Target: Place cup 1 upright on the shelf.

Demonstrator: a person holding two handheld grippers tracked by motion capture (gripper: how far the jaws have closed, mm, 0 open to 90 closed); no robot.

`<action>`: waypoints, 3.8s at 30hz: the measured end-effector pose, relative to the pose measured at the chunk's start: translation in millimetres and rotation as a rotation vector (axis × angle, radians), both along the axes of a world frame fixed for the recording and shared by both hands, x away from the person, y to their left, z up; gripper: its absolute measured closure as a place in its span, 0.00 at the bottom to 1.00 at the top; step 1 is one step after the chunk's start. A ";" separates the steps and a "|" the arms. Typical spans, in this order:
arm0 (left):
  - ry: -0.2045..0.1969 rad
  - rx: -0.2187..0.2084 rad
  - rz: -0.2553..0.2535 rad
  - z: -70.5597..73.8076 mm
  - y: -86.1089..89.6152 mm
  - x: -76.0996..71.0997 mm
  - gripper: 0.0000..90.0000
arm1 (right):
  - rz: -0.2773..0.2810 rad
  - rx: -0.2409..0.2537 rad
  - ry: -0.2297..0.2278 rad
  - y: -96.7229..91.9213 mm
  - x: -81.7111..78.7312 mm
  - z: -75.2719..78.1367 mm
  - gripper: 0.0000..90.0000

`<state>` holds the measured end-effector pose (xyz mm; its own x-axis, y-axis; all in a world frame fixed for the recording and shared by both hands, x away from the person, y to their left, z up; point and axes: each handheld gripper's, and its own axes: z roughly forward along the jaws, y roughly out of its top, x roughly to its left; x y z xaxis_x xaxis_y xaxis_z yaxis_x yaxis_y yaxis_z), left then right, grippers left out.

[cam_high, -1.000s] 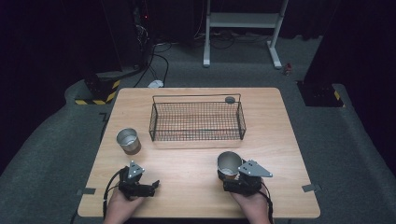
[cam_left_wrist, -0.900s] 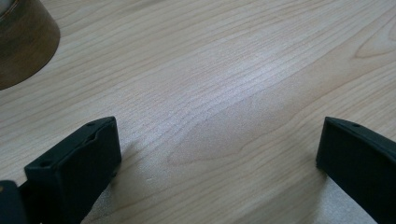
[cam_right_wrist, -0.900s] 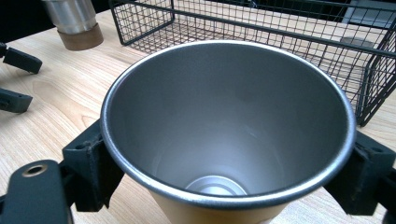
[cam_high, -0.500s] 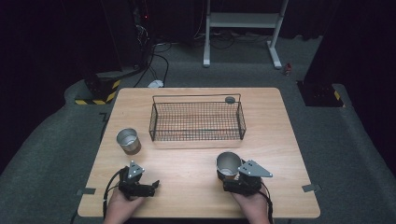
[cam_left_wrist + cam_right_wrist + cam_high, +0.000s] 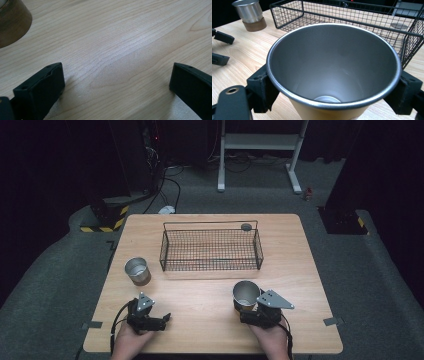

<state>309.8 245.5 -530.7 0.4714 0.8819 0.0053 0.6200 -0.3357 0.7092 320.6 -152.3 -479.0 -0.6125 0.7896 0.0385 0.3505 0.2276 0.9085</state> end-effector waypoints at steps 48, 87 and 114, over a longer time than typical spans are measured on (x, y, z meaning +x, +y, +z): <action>-0.002 -0.003 0.010 -0.1 -1.4 2.1 0.01 | -0.073 0.028 -0.032 7.0 32.2 40.5 0.15; -0.005 0.003 -0.015 0.1 -1.2 2.4 0.01 | -0.151 0.058 -0.081 13.0 84.9 79.1 0.15; -0.004 0.005 -0.022 0.1 -1.0 2.2 0.01 | -0.199 0.020 -0.089 29.9 140.4 82.3 0.15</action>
